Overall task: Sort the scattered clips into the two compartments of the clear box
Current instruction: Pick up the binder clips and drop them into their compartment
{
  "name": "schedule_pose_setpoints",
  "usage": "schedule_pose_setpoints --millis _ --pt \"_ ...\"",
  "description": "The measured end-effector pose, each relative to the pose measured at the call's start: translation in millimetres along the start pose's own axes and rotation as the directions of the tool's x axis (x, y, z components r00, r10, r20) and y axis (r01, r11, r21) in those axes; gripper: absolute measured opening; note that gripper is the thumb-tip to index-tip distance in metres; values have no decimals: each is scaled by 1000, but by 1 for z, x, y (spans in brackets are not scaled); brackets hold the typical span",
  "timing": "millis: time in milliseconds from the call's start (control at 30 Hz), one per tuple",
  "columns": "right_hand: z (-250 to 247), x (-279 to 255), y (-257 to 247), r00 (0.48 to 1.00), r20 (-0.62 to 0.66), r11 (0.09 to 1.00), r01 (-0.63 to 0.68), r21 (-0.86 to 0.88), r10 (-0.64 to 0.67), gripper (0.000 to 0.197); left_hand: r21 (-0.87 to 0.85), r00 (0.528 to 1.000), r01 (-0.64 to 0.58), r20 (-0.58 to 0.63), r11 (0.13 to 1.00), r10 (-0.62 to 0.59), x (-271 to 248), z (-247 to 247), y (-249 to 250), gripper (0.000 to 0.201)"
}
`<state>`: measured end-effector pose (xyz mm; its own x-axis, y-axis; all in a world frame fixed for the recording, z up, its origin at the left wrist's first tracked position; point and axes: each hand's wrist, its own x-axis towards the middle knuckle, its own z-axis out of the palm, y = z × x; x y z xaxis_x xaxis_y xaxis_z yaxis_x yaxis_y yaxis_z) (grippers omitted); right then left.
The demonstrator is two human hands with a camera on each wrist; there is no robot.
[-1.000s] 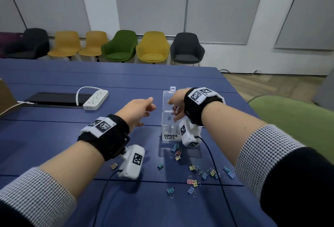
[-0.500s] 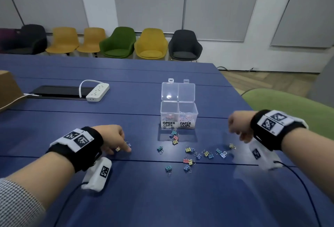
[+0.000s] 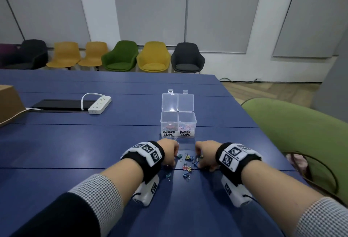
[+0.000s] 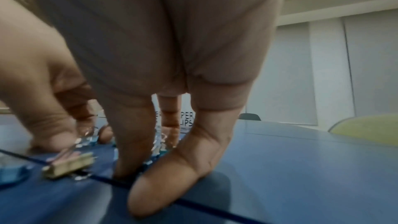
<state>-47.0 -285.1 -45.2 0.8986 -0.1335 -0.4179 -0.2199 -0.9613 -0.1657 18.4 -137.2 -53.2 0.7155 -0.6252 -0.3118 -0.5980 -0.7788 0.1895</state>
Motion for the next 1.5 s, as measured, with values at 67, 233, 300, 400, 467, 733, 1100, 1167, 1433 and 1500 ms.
schedule_pose_setpoints --millis 67,233,300,400,467,733,1100,1167,1433,1500 --pt "2 -1 -13 999 -13 995 46 -90 -47 27 79 1000 -14 -7 997 15 2 2 7 16" --pt "0 -5 -32 999 21 970 37 -240 -33 15 155 1000 24 -8 988 -23 4 5 10 25" --pt "1 -3 -35 1000 26 970 3 -242 3 12 191 999 38 -11 981 -36 4 6 12 29" --pt "2 0 -38 998 44 951 -25 -308 41 28 266 998 59 9 962 -64 3 6 17 32" --pt "2 2 -38 999 14 955 -44 -293 50 36 317 997 64 28 946 -76 3 5 19 33" --pt "2 4 -35 991 30 956 -121 -267 134 17 280 998 55 -14 959 -53 5 9 14 35" --pt "12 -2 9 988 109 645 -155 749 111 36 -855 987 122 50 504 -155 -7 6 -31 12" --pt "15 1 14 985 112 582 -166 796 128 35 -996 985 83 84 -15 -154 -11 6 -42 13" --pt "10 5 30 989 71 76 -81 994 127 25 -660 984 146 172 -737 40 -31 9 -70 18" --pt "4 4 30 992 91 117 -101 988 89 22 -803 964 212 265 -557 -15 -26 6 -67 16"
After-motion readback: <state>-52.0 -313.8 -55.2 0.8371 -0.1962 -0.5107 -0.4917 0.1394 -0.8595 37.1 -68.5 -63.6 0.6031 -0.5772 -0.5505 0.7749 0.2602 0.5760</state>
